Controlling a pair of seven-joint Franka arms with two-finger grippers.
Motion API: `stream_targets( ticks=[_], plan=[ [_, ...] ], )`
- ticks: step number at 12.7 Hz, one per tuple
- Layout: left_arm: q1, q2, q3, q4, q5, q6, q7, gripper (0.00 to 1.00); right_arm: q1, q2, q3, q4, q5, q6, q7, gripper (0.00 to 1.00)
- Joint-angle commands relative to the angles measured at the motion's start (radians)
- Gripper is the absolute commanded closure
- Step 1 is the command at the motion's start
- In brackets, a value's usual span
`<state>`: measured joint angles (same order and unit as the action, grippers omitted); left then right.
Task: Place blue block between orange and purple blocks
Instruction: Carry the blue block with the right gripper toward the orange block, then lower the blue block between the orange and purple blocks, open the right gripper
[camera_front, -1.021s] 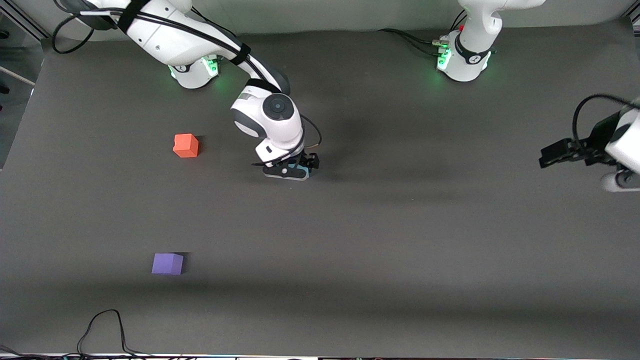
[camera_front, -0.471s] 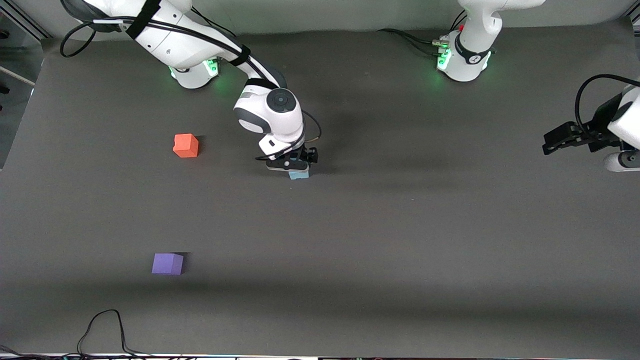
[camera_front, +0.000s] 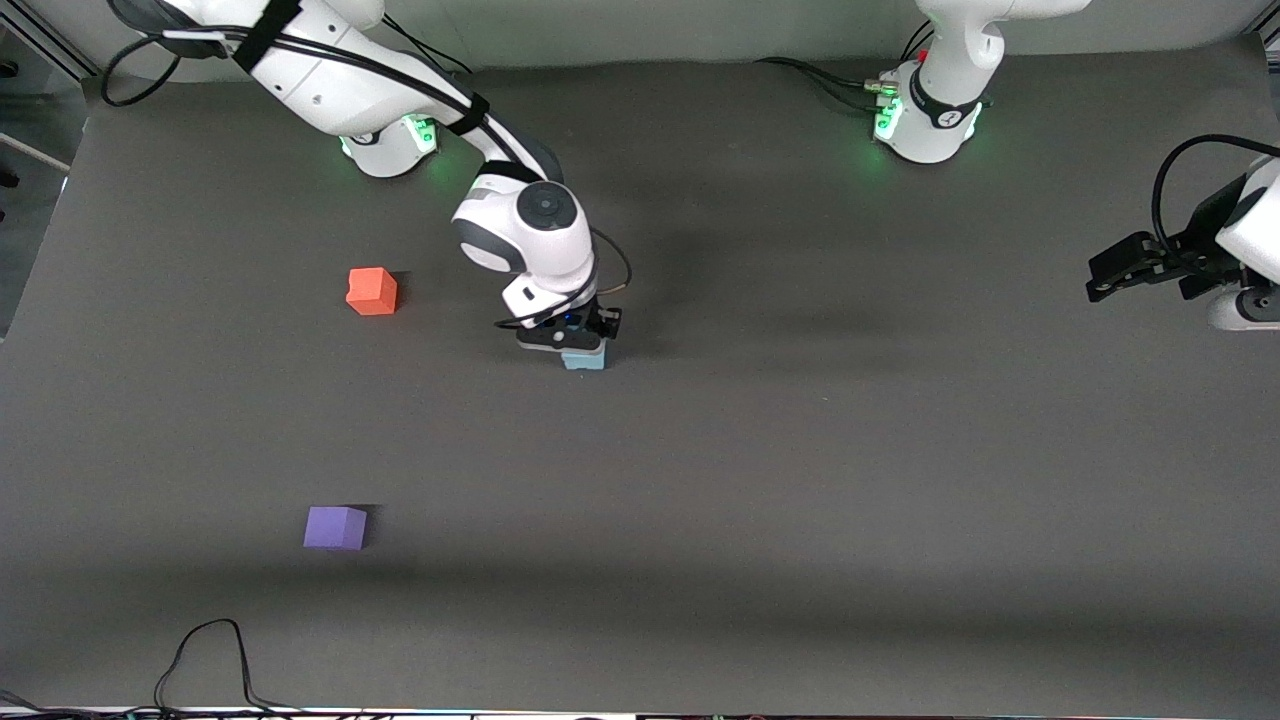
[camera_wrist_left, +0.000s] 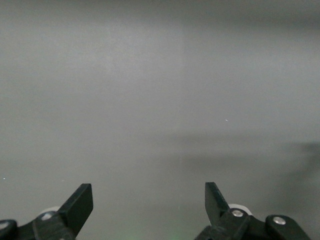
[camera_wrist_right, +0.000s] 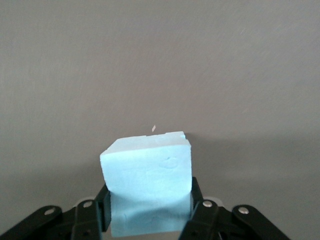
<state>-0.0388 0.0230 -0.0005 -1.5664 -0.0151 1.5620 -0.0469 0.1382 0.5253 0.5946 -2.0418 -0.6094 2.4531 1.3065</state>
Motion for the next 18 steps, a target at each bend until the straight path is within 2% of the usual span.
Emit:
stream_targets(
  ticks=[1,2,4,5,7,9,10,14,18],
  plan=[
    [0.002,-0.026,-0.007,-0.02,0.012,-0.005,0.027,0.0,-0.048,-0.124,0.019,-0.023,0.095,-0.084,-0.134,0.79],
    [0.0,-0.026,-0.007,-0.02,0.014,-0.005,0.027,0.0,-0.055,-0.189,-0.01,-0.023,0.231,-0.116,-0.279,0.79],
    [0.0,-0.026,-0.007,-0.021,0.014,-0.005,0.027,0.0,-0.049,-0.334,-0.146,-0.026,0.501,-0.225,-0.605,0.78],
    [0.002,-0.026,-0.007,-0.021,0.014,-0.005,0.027,0.0,-0.048,-0.391,-0.22,-0.049,0.554,-0.259,-0.712,0.75],
    [0.0,-0.026,-0.007,-0.021,0.014,-0.007,0.027,0.0,-0.045,-0.455,-0.37,-0.092,0.566,-0.267,-0.838,0.72],
    [-0.003,-0.023,-0.009,-0.021,0.017,-0.005,0.062,0.0,-0.046,-0.437,-0.51,-0.115,0.569,-0.226,-0.981,0.72],
    [-0.001,-0.025,-0.009,-0.027,0.02,-0.008,0.079,0.0,-0.046,-0.411,-0.55,-0.151,0.568,-0.17,-1.039,0.71],
    [0.002,-0.025,-0.009,-0.027,0.021,-0.008,0.078,0.0,-0.046,-0.276,-0.596,-0.265,0.568,0.135,-1.082,0.7],
    [0.003,-0.02,-0.009,-0.023,0.02,-0.023,0.082,0.0,-0.052,-0.228,-0.633,-0.265,0.568,0.188,-1.145,0.7]
  ],
)
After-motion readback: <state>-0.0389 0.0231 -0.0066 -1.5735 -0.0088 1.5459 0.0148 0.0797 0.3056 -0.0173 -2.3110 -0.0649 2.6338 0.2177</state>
